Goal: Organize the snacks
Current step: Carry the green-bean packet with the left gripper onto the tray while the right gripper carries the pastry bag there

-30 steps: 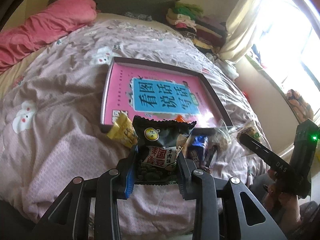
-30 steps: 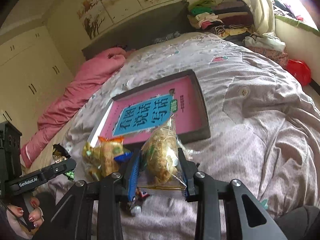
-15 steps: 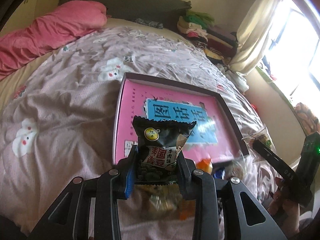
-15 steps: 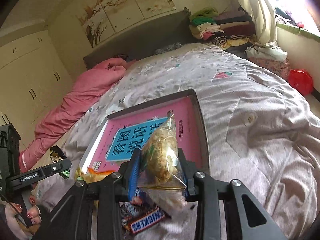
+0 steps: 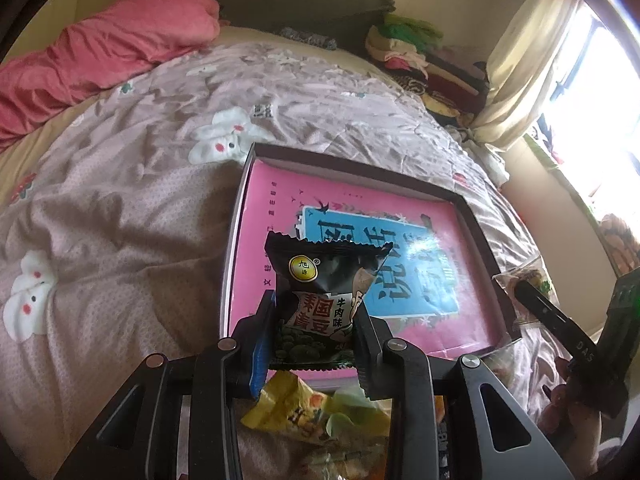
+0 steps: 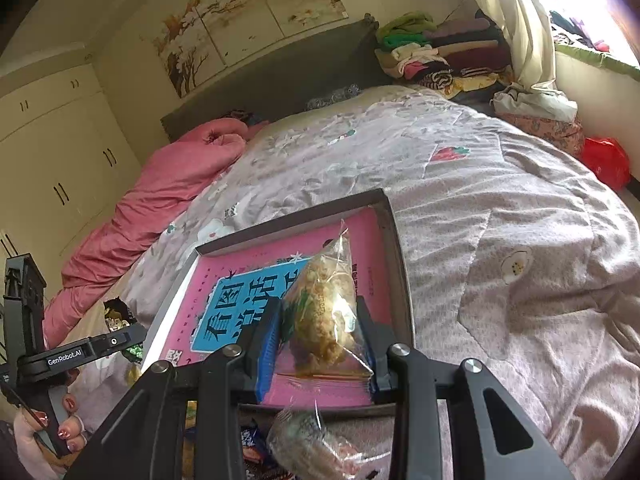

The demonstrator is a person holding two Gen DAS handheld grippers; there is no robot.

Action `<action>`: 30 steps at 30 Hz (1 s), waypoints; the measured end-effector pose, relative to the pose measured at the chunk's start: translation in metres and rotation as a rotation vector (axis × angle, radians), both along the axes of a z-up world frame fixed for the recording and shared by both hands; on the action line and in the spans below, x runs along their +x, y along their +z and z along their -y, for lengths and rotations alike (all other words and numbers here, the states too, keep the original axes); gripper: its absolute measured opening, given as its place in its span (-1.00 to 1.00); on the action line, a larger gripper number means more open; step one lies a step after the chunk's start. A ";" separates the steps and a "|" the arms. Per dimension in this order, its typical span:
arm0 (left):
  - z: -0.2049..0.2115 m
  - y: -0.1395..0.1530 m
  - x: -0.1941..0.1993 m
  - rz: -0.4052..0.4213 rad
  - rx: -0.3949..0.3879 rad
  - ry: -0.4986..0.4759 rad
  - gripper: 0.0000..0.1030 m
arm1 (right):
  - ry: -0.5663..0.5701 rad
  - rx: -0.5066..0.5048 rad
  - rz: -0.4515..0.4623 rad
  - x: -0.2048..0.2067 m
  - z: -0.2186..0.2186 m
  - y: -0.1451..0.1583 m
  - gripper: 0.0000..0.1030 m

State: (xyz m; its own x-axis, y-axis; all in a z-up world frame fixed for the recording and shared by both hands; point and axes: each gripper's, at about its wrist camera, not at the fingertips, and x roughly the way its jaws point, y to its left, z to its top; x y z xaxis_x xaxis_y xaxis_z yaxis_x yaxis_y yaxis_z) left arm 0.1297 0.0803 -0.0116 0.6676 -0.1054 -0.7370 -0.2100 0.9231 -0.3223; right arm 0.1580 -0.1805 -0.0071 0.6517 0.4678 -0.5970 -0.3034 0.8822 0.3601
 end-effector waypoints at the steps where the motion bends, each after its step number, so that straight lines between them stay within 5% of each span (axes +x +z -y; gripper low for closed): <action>1: -0.001 -0.002 0.002 -0.004 -0.006 -0.001 -0.31 | -0.001 -0.003 -0.004 0.001 -0.001 -0.002 -0.33; 30: 0.008 -0.034 0.034 -0.110 0.011 -0.026 -0.31 | 0.054 -0.120 -0.081 0.011 -0.021 -0.034 -0.28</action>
